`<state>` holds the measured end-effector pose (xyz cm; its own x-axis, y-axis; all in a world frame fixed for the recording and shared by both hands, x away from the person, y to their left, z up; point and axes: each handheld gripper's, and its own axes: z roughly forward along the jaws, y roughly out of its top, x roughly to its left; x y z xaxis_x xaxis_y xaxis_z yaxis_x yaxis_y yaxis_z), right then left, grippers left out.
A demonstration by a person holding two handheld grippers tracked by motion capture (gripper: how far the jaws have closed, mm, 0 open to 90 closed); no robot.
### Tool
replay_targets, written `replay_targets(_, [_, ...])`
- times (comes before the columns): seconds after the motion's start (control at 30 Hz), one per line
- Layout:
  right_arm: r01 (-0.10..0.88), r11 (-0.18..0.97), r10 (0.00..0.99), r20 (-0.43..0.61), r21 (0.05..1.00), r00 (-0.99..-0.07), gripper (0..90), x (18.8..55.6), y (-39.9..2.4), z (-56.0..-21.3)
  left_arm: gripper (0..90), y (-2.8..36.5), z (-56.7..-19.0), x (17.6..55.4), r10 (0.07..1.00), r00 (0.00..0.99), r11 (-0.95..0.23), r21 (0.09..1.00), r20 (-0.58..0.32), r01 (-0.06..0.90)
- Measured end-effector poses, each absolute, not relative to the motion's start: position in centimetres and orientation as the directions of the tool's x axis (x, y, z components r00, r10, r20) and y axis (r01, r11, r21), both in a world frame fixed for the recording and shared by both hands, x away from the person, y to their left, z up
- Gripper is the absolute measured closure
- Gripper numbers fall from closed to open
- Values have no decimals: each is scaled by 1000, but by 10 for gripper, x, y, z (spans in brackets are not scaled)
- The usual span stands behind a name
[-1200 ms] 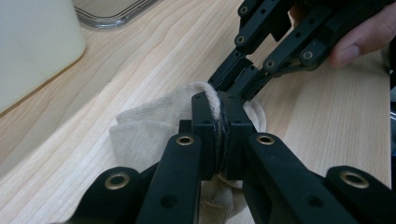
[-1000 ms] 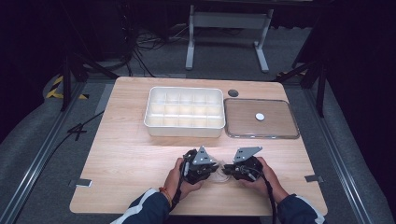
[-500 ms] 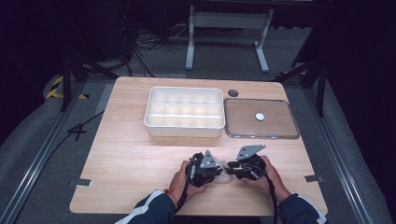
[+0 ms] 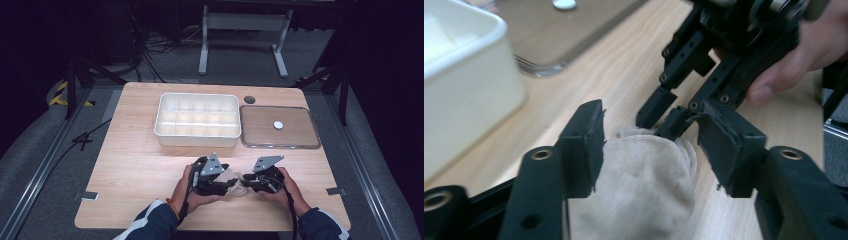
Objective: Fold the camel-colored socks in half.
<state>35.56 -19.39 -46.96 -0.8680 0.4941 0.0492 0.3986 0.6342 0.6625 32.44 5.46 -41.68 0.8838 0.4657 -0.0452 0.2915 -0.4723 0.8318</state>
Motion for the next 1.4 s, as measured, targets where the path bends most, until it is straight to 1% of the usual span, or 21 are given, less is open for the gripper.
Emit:
replay_targets(0.07, [400, 633, 494, 51, 663, -868, 732, 356, -194, -470, 520, 69, -415, 323, 456, 888, -483, 825, -50, 295])
replay_targets(0.17, [395, 635, 491, 49, 664, -870, 735, 356, -194, -470, 643, 82, -423, 322, 428, 902, -518, 802, -56, 296])
replay_targets(0.23, [396, 635, 490, 49, 663, -870, 735, 355, -193, -470, 680, 85, -435, 321, 417, 906, -542, 779, -74, 313])
replay_targets(0.3, [392, 639, 491, 42, 662, -870, 736, 355, -192, -469, 670, 80, -446, 319, 397, 916, -590, 746, -65, 309])
replay_targets(0.37, [387, 644, 490, 32, 660, -871, 736, 354, -191, -469, 625, 73, -451, 318, 378, 925, -634, 719, -33, 285])
replay_targets(0.4, [387, 644, 491, 32, 660, -871, 737, 354, -191, -469, 617, 69, -453, 317, 389, 921, -641, 714, -16, 283])
replay_targets(0.5, [385, 643, 489, 31, 663, -871, 739, 354, -191, -469, 637, 61, -458, 319, 398, 917, -639, 713, -16, 290])
replay_targets(0.57, [384, 642, 489, 32, 664, -872, 739, 354, -191, -470, 644, 57, -462, 322, 391, 921, -663, 693, -1, 282])
replay_targets(0.6, [383, 643, 488, 31, 663, -872, 740, 354, -191, -470, 649, 56, -465, 321, 404, 915, -665, 687, 1, 293])
replay_targets(0.67, [385, 644, 488, 32, 662, -872, 740, 353, -191, -469, 677, 55, -466, 322, 397, 918, -664, 691, 2, 286])
replay_targets(0.7, [381, 645, 486, 29, 663, -873, 740, 354, -191, -469, 677, 55, -468, 323, 398, 917, -660, 693, -2, 288])
replay_targets(0.8, [383, 644, 487, 32, 662, -873, 741, 354, -191, -469, 782, 54, -468, 325, 406, 914, -657, 696, 2, 290])
replay_targets(0.87, [382, 646, 487, 30, 661, -873, 741, 353, -191, -469, 837, 54, -468, 326, 408, 913, -652, 702, 8, 285])
replay_targets(0.9, [382, 647, 486, 28, 660, -873, 742, 353, -190, -469, 858, 54, -468, 327, 404, 915, -650, 705, 4, 284])
replay_targets(1.0, [379, 648, 484, 28, 660, -875, 742, 353, -190, -469, 873, 52, -467, 327, 398, 917, -640, 713, -10, 286])
replay_targets(1.03, [378, 648, 483, 27, 661, -875, 741, 354, -190, -469, 874, 52, -467, 327, 395, 919, -638, 718, -8, 280])
replay_targets(1.13, [376, 649, 483, 23, 661, -875, 742, 354, -189, -469, 875, 51, -465, 328, 402, 914, -588, 750, -56, 305])
replay_targets(1.17, [376, 650, 484, 21, 660, -875, 742, 354, -189, -469, 874, 50, -464, 329, 401, 915, -585, 753, -55, 301])
replay_targets(1.3, [371, 650, 484, 15, 663, -875, 742, 354, -188, -469, 869, 44, -472, 329, 399, 914, -591, 741, -75, 319])
replay_targets(1.4, [379, 644, 492, 20, 664, -871, 720, 354, -189, -469, 850, 45, -476, 330, 399, 913, -584, 742, -91, 329])
